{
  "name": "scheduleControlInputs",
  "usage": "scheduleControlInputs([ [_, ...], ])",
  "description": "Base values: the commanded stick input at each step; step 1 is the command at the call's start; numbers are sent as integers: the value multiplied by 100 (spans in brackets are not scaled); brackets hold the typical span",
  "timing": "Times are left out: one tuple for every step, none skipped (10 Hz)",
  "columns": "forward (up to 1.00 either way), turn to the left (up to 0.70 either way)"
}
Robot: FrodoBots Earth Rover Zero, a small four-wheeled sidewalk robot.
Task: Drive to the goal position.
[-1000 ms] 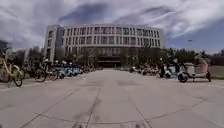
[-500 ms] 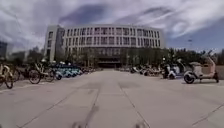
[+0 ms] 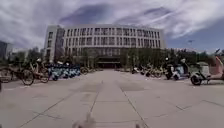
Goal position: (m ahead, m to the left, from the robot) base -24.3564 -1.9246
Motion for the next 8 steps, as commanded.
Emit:
scheduleControlInputs([
  [70, 0],
  [70, 0],
  [70, 0],
  [70, 0],
  [70, 0],
  [70, 0],
  [70, 0],
  [70, 0],
])
